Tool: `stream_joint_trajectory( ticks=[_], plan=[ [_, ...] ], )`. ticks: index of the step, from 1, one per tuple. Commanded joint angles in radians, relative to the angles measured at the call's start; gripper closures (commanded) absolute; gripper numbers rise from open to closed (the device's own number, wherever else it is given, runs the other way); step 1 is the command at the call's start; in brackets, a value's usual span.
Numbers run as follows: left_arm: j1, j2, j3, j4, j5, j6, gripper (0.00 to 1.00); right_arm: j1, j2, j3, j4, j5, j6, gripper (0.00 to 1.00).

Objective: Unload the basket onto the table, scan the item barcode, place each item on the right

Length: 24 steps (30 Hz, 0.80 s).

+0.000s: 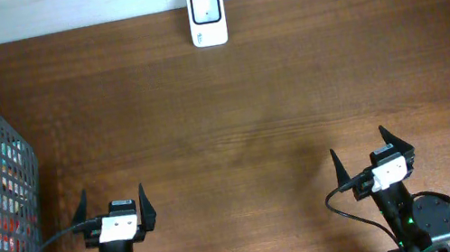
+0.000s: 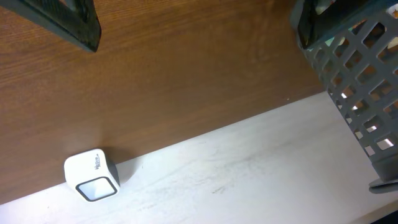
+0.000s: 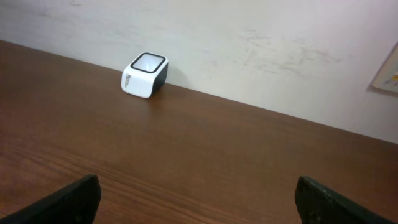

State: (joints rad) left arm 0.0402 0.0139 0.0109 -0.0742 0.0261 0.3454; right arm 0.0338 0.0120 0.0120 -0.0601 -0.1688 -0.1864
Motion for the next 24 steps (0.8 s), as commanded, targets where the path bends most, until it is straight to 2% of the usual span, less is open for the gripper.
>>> stream_joint_trajectory(
  ticks=[1,9,11,16,22,24],
  plan=[
    [-0.005,-0.008,-0.002,-0.007,-0.004,0.008,0.01,0.010,-0.008,-0.006,-0.005,0.008,0.008,0.01],
    [-0.005,-0.008,-0.002,-0.002,-0.002,0.008,0.01,0.010,-0.008,-0.006,-0.005,0.008,0.008,0.02],
    [-0.005,-0.008,-0.002,0.006,0.087,0.000,0.01,0.010,-0.008,-0.006,-0.005,0.008,0.008,0.02],
    [-0.005,0.028,0.051,0.123,0.108,-0.045,0.01,0.010,-0.008,-0.006,-0.005,0.008,0.008,0.02],
    [-0.005,0.440,0.434,0.108,0.111,-0.045,0.01,0.010,-0.008,-0.006,-0.005,0.008,0.008,0.02],
    [-0.005,0.618,0.626,0.035,0.126,-0.045,0.01,0.010,-0.008,-0.006,-0.005,0.008,0.008,0.02]
  ],
)
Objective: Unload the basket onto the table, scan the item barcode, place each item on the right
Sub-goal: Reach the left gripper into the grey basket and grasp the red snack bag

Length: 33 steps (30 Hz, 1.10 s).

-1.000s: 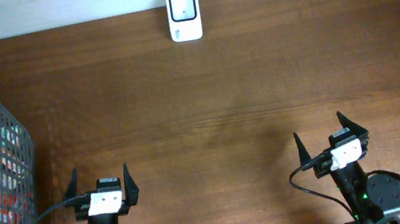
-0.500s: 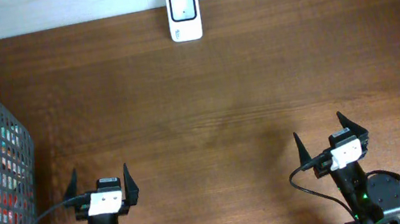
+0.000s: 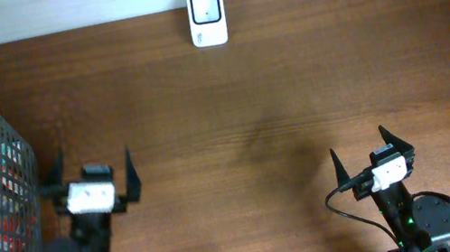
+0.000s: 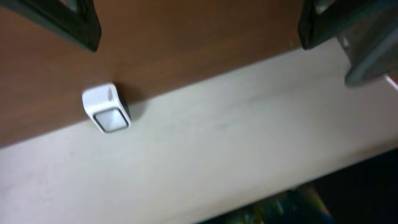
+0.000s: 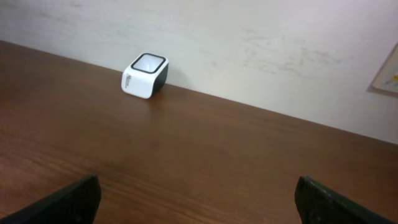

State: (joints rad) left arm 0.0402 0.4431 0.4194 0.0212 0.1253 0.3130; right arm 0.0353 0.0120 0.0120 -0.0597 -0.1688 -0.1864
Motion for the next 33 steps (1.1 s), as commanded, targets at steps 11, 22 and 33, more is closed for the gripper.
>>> stream_joint_trajectory(
  ticks=[11,22,33],
  plan=[
    [-0.008,0.905,1.339,-0.997,0.178,-0.013,0.01,0.008,-0.008,-0.006,-0.005,0.008,0.008,0.02],
    [0.232,0.949,1.378,-0.959,-0.050,-0.521,0.10,0.008,-0.006,-0.006,-0.005,0.008,0.008,0.02],
    [0.756,0.966,1.185,-1.144,-0.262,-0.785,0.04,0.008,-0.006,-0.006,-0.005,0.008,0.008,0.02]
  ],
)
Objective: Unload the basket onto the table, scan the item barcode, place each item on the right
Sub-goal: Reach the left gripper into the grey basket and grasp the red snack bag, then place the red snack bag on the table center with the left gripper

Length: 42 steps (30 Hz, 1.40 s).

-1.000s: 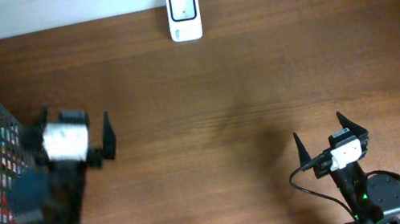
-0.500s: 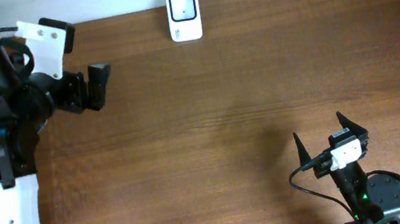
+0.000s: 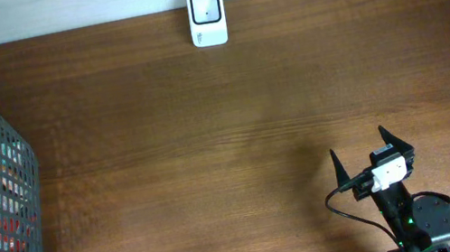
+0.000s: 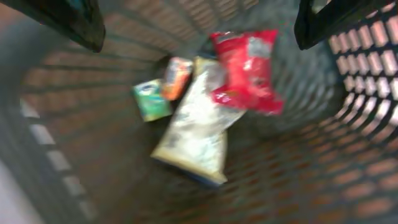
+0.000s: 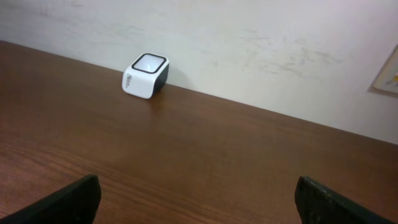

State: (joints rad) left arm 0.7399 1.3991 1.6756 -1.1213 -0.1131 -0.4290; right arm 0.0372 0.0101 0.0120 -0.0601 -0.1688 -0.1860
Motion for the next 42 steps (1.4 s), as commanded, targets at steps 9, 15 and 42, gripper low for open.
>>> stream_joint_trajectory(
  ticks=[9,15,42],
  plan=[
    [0.097,0.039,-0.264,0.134,-0.023,-0.021,0.08,0.006,-0.004,-0.006,-0.005,0.008,0.007,0.02],
    [0.096,0.222,-0.264,0.152,-0.023,0.034,0.16,0.006,-0.004,-0.006,-0.005,0.008,0.007,0.02],
    [0.096,0.342,-0.187,0.215,-0.041,0.043,0.96,0.006,-0.004,-0.006,-0.005,0.008,0.007,0.02]
  ],
)
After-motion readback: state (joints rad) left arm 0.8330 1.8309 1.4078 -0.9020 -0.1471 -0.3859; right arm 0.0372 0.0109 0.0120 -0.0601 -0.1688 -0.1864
